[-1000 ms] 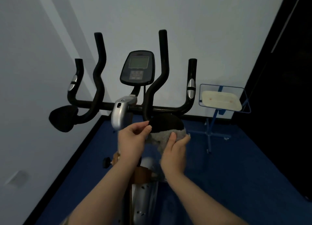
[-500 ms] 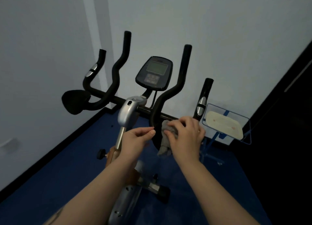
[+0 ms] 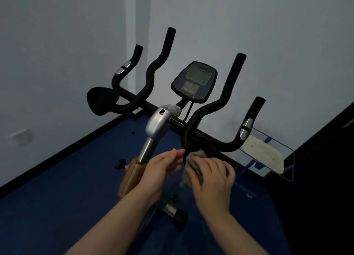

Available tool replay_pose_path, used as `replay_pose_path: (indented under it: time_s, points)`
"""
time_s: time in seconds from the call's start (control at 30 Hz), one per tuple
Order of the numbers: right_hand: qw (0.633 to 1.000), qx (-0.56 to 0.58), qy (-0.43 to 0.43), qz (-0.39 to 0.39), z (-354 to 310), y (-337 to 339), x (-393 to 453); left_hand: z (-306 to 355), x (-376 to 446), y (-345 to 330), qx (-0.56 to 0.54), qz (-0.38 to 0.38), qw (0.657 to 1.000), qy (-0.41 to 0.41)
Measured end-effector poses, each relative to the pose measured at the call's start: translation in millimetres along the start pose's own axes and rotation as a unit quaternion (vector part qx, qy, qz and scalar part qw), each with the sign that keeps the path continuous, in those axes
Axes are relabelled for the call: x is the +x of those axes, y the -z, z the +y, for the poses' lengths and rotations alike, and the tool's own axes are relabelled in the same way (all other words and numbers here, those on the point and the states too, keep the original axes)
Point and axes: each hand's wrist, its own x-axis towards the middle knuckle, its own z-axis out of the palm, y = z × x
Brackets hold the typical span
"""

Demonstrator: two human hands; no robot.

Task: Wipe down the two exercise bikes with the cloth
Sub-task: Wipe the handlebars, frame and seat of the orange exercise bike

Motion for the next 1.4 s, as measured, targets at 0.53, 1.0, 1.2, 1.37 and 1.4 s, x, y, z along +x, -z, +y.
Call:
replay_pose_path:
  time_s: [0.53, 1.0, 1.2, 1.37, 1.4]
  points:
    - [0.976, 0.062, 0.173, -0.117, 15.7, 21.4, 47.7, -2.2, -1.5, 0.0, -0.023, -0.006, 1.0, -0.015]
    - [0.989, 0.016, 0.095, -0.113, 25.1, 36.9, 36.0, -7.1, -6.0, -30.8, 0.075, 0.09, 0.986, -0.116]
    - [0.988, 0.095, -0.019, -0.12, 25.6, 28.8, 63.3, -9.9, -0.8, -32.3, 0.213, 0.13, 0.953, -0.173]
    - [0.992, 0.085, -0.02, -0.086, 17.8, 40.2, 23.1, -6.2, 2.6, -27.7, 0.229, 0.127, 0.951, -0.164]
    - [0.992, 0.096, -0.022, -0.078, 18.8, 44.6, 13.2, -5.1, 3.7, -26.3, 0.232, 0.121, 0.951, -0.162]
